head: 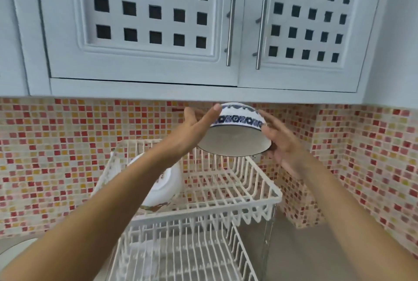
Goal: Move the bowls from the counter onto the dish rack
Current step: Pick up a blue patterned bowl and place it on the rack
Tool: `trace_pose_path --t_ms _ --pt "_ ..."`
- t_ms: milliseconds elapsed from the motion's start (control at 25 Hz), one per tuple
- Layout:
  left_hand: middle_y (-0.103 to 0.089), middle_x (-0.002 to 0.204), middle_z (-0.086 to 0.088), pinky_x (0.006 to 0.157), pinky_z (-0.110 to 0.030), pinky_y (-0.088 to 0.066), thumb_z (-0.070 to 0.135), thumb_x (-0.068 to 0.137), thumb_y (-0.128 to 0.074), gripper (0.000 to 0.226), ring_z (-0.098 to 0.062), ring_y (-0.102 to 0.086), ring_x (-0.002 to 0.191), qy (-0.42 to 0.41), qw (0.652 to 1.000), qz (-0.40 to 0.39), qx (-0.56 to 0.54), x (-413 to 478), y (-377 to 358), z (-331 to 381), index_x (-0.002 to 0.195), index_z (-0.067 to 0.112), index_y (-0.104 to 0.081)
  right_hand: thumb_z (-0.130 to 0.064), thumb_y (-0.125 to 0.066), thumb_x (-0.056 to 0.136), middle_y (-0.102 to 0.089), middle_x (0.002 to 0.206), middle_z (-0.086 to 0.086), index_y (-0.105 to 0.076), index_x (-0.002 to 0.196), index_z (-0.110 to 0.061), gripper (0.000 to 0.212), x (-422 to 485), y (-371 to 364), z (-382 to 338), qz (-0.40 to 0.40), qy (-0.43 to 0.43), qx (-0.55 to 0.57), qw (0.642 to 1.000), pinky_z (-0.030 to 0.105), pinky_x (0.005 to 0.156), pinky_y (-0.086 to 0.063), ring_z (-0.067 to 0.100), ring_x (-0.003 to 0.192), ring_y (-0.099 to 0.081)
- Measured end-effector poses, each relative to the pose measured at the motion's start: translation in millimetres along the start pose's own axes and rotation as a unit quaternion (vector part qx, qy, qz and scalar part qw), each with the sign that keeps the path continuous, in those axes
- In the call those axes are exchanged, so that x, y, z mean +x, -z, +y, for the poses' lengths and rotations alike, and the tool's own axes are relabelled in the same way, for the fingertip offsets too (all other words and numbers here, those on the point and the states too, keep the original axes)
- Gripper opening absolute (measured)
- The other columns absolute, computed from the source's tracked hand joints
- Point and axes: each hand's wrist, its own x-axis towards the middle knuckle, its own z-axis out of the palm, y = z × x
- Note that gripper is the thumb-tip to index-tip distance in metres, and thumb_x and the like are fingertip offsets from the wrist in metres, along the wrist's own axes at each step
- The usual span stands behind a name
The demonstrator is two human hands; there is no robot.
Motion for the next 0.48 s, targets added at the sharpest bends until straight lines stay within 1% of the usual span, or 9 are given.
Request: trace_pose_path --t_ms 40,120,160,200,280,320,400,440,480 --pt "-0.045 0.126 0.005 0.102 -0.039 -0.042 0.084 0.069 -0.04 0.083 -0.017 -0.052 0.115 0.006 0.999 -0.032 0.025 8 -6 -2 0.132 0.033 -0.027 -0.048 -0.064 0.071 -0.056 0.127 -0.006 -0.047 0.119 -0.05 0.052 4 10 5 -0.016 0.017 -0.053 0.998 0.031 0.086 -0.056 0.011 0.106 -0.062" --pt "-0.045 0.124 0.008 0.088 -0.028 -0.042 0.075 0.07 -0.05 0.087 -0.009 -0.054 0.104 0.007 0.995 -0.048 0.084 17 -18 -10 0.14 0.03 -0.024 -0.054 -0.065 0.064 -0.054 0.128 -0.01 -0.045 0.119 -0.054 0.058 13 23 14 -0.048 0.046 -0.134 0.989 0.024 0.082 -0.056 0.002 0.102 -0.064" --pt "-0.048 0.123 0.009 0.083 -0.024 -0.044 0.073 0.068 -0.057 0.091 -0.004 -0.055 0.1 0.0 0.995 -0.039 0.096 20 -22 -15 0.14 0.03 -0.024 -0.052 -0.069 0.061 -0.053 0.13 -0.008 -0.046 0.12 -0.051 0.063 18 26 19 -0.067 0.052 -0.133 0.987 0.023 0.081 -0.056 0.002 0.103 -0.064" --pt "-0.051 0.124 0.009 0.081 -0.022 -0.047 0.071 0.065 -0.064 0.095 -0.002 -0.057 0.099 -0.005 0.995 -0.033 0.091 24 -25 -20 0.141 0.03 -0.023 -0.049 -0.076 0.058 -0.052 0.132 -0.006 -0.047 0.122 -0.047 0.07 24 29 26 -0.087 0.053 -0.117 0.988 0.025 0.082 -0.056 0.006 0.106 -0.064" --pt "-0.054 0.126 0.004 0.083 -0.023 -0.052 0.059 0.062 -0.072 0.1 -0.008 -0.06 0.103 0.005 0.997 -0.032 0.072 33 -25 -31 0.143 0.032 -0.02 -0.044 -0.086 0.053 -0.049 0.136 -0.005 -0.047 0.127 -0.04 0.084 39 35 41 -0.124 0.041 -0.086 0.988 0.03 0.087 -0.055 0.012 0.114 -0.061" --pt "-0.053 0.126 0.002 0.086 -0.025 -0.053 0.054 0.061 -0.076 0.103 -0.012 -0.06 0.105 0.022 0.996 -0.038 0.073 37 -24 -34 0.144 0.033 -0.018 -0.037 -0.088 0.053 -0.047 0.138 -0.006 -0.044 0.13 -0.037 0.089 46 38 47 -0.142 0.032 -0.086 0.986 0.028 0.088 -0.055 0.011 0.115 -0.06" --pt "-0.053 0.123 0.001 0.091 -0.033 -0.055 0.046 0.056 -0.083 0.108 -0.017 -0.059 0.108 0.046 0.992 -0.049 0.106 44 -21 -37 0.142 0.031 -0.021 -0.02 -0.089 0.056 -0.043 0.141 -0.01 -0.034 0.138 -0.033 0.1 58 39 56 -0.167 0.004 -0.146 0.975 0.021 0.092 -0.051 0.003 0.115 -0.057" --pt "-0.053 0.122 0.001 0.093 -0.035 -0.054 0.044 0.053 -0.085 0.109 -0.018 -0.058 0.109 0.053 0.988 -0.051 0.137 48 -20 -38 0.141 0.028 -0.023 -0.018 -0.089 0.056 -0.042 0.14 -0.012 -0.028 0.142 -0.032 0.107 64 39 59 -0.179 -0.009 -0.197 0.964 0.02 0.097 -0.046 0.0 0.118 -0.053" --pt "-0.053 0.123 0.001 0.095 -0.037 -0.053 0.042 0.051 -0.088 0.111 -0.02 -0.057 0.11 0.061 0.982 -0.054 0.168 52 -20 -38 0.141 0.026 -0.024 -0.022 -0.09 0.054 -0.04 0.14 -0.015 -0.023 0.146 -0.031 0.114 70 37 62 -0.192 -0.015 -0.245 0.95 0.02 0.103 -0.04 0.001 0.122 -0.047"
